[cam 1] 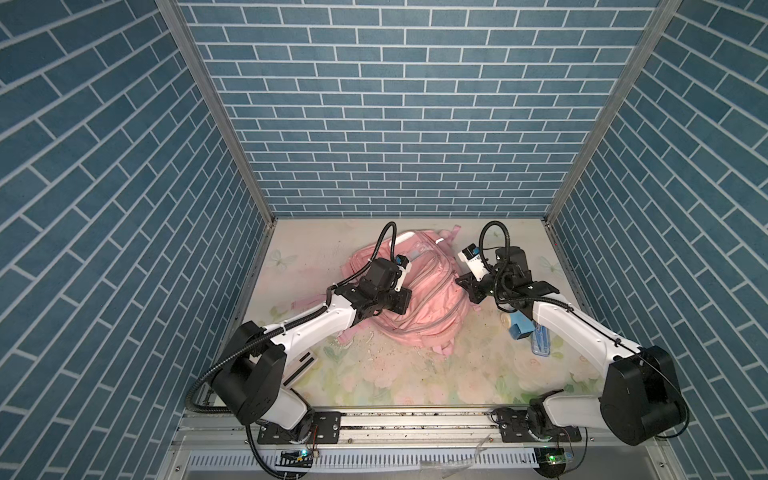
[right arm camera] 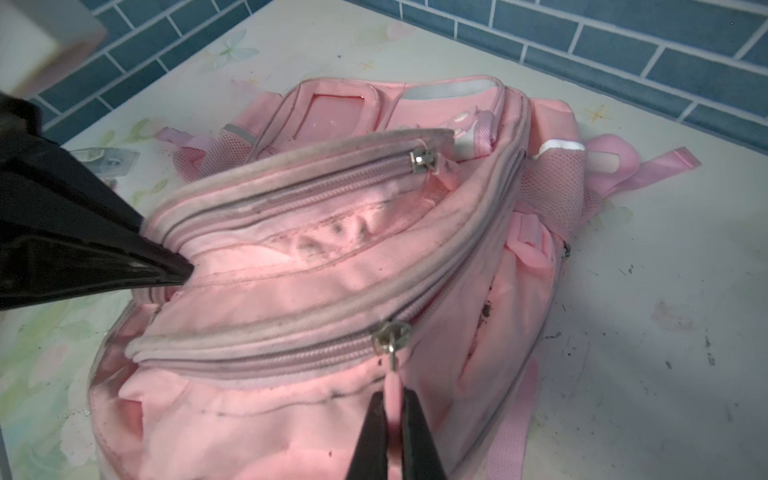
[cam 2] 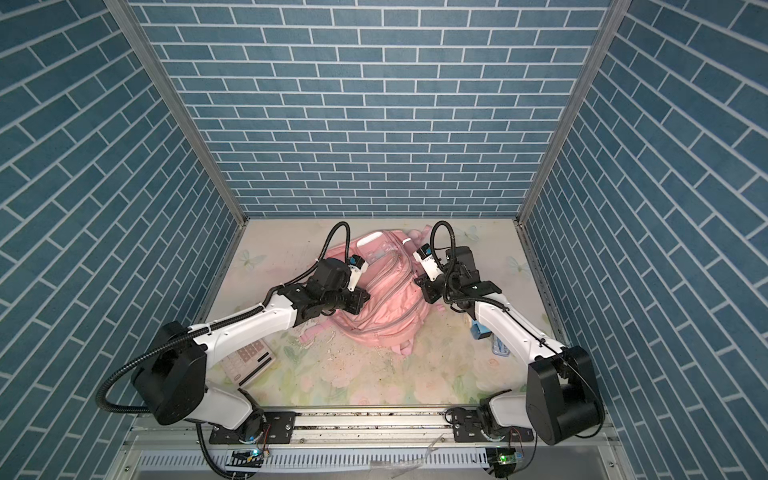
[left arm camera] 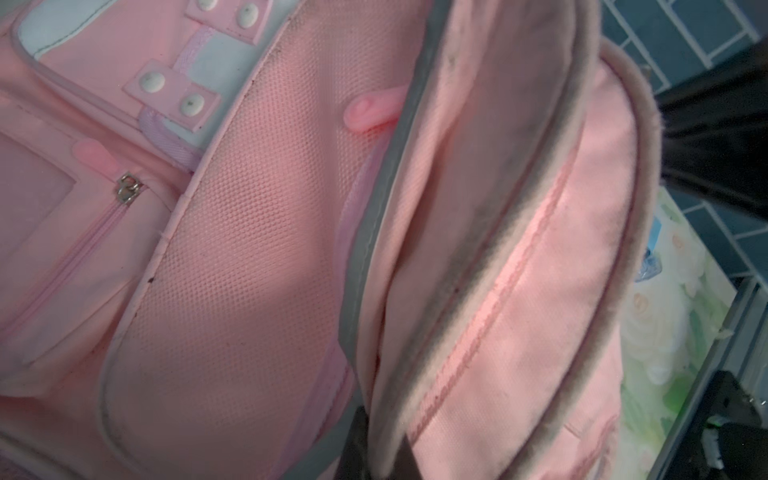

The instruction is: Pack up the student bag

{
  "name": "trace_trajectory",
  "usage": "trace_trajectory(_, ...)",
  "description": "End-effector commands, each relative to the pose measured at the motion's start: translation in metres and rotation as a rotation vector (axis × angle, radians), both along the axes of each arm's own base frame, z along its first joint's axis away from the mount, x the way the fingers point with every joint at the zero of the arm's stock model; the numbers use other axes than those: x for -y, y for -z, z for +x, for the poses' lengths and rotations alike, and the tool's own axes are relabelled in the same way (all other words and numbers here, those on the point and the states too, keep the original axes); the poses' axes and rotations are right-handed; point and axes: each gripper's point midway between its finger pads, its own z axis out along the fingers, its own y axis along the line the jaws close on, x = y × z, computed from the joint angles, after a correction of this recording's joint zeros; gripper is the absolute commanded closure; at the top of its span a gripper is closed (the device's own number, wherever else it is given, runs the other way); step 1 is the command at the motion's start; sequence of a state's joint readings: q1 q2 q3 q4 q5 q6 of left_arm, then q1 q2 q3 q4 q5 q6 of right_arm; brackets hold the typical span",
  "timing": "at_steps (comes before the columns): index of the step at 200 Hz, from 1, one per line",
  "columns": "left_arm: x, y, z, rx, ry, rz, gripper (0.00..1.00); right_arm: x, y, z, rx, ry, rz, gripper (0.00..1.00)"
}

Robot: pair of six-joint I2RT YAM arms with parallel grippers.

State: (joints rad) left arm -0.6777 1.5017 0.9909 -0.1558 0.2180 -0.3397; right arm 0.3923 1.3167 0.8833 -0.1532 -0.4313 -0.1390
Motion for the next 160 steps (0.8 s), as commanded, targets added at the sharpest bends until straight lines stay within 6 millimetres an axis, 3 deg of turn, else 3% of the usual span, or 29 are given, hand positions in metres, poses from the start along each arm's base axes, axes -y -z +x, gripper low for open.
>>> trace_trajectory(1,0.013,-0.053,0.036,0.07,-0.146,-0.18,1.0,-0.012,-0.023,-0.025,0.096,-0.114,0.05,1.0)
trace_trajectory(24,0.016,-0.058,0.04,0.057,-0.175,-0.229,1.0,-0.026,-0.021,-0.047,0.113,-0.162,0.077,1.0)
trace_trajectory(64,0.013,-0.065,0.048,0.058,-0.234,-0.25,1.0,-0.046,0.0,-0.065,0.037,-0.157,0.064,1.0)
trace_trajectory(86,0.016,-0.067,0.044,0.033,-0.217,-0.257,1.0,-0.044,0.006,-0.055,0.026,-0.098,0.06,1.0)
trace_trajectory(119,0.013,-0.068,0.022,-0.029,-0.18,-0.283,1.0,-0.032,0.003,-0.033,0.037,-0.025,0.006,1.0)
trace_trajectory(141,0.024,-0.073,0.007,-0.067,-0.114,-0.331,1.0,-0.021,0.003,-0.018,0.034,-0.009,-0.037,1.0)
trace_trajectory(160,0.034,-0.078,0.006,-0.08,-0.08,-0.358,1.0,-0.012,0.003,-0.006,0.029,0.008,-0.056,1.0)
